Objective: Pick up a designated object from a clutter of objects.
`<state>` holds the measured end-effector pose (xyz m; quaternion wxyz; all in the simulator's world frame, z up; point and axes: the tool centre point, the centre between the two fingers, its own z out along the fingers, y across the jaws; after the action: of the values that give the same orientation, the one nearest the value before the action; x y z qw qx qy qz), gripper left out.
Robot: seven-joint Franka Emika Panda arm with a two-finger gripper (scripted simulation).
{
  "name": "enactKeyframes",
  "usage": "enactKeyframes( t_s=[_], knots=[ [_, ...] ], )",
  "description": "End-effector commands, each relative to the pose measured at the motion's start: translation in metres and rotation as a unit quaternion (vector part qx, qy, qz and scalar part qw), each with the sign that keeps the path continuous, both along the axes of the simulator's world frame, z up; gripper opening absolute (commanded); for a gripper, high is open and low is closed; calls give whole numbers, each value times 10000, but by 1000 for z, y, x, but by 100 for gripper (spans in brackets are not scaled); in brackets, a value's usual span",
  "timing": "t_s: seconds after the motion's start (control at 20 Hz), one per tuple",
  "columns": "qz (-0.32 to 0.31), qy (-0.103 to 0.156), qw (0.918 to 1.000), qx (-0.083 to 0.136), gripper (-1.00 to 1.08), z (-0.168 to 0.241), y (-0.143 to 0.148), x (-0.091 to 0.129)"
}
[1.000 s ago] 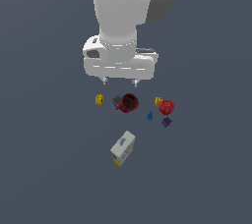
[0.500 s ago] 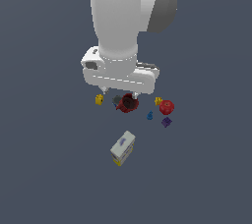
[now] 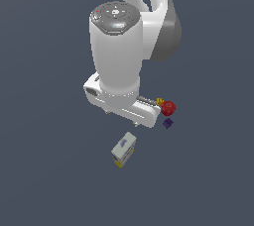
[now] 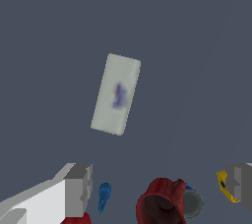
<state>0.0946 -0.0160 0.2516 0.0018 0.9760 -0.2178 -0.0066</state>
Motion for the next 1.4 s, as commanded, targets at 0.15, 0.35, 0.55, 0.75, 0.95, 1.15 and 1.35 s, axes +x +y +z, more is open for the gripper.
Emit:
enactKeyframes(
  t_s=[0.15, 0.35, 0.55, 0.75, 0.95, 1.15, 1.35],
  knots=[
    [-597, -36, 9982, -3, 100, -24, 2, 29],
    [-891, -53, 9960, -4, 100, -37, 3, 43],
    [-1077, -63, 9942, -4, 100, -46, 4, 51],
    [-1156, -68, 9933, -5, 100, -49, 4, 54],
    [-1138, -62, 9935, -5, 100, -51, 4, 54],
    [-1144, -64, 9934, -5, 100, -63, 4, 53],
    [-1152, -66, 9933, -5, 100, -85, 4, 53]
  ],
)
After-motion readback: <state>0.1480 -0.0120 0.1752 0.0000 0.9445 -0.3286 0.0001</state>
